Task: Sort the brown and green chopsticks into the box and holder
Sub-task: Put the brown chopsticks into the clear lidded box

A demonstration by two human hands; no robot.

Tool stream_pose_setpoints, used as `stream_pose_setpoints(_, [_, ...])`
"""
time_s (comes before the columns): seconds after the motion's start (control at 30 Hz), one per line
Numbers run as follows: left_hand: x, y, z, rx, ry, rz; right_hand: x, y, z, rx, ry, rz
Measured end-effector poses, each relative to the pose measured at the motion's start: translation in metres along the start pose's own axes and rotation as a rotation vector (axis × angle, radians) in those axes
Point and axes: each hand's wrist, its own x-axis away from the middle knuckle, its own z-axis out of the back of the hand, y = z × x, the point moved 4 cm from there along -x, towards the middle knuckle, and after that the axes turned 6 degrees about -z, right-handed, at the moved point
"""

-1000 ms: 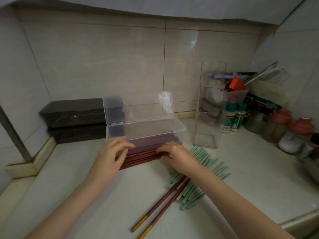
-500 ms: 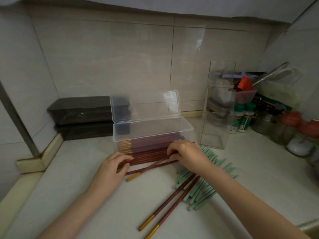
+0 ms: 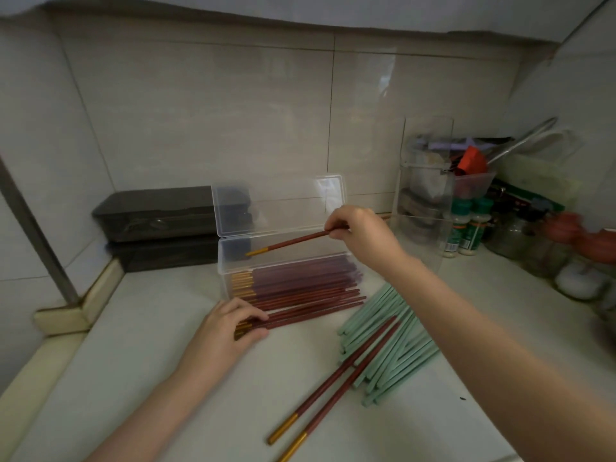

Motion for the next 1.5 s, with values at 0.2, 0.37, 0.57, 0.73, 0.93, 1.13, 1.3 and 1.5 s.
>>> stream_pose_setpoints(0.2, [0.002,0.003,0.002,-0.048,0.003,-0.015,-0.002,-0.005,-0.036,-0.048,-0.135,-0.008])
stream_pose_setpoints(0.37, [0.000,0.008,0.003,-0.255,0.021,-0.128,0.014,-0.002,-0.030,-0.070,-0.021,0.062])
stream_pose_setpoints(0.57, [-0.003,0.015,0.001,-0.456,0.059,-0.289,0.070,0.002,-0.038,-0.105,0.015,0.192])
stream_pose_setpoints(0.73, [-0.002,0.020,0.009,-0.389,0.080,-0.219,0.097,0.009,-0.059,-0.112,-0.063,0.223])
stream_pose_setpoints(0.93, [-0.020,0.028,0.040,-0.169,0.250,-0.074,0.097,0.006,-0.054,-0.125,0.023,0.229])
stream_pose_setpoints(1.13, [-0.068,0.037,0.059,0.037,0.215,0.014,0.086,0.016,-0.074,0.028,-0.180,0.169])
stream_pose_setpoints(1.3, [-0.097,0.028,0.048,0.038,0.073,0.112,0.085,0.014,-0.076,0.063,-0.188,0.184])
stream_pose_setpoints(1.5, [-0.108,0.011,0.030,0.025,-0.016,0.180,0.087,0.015,-0.074,0.014,-0.197,0.177])
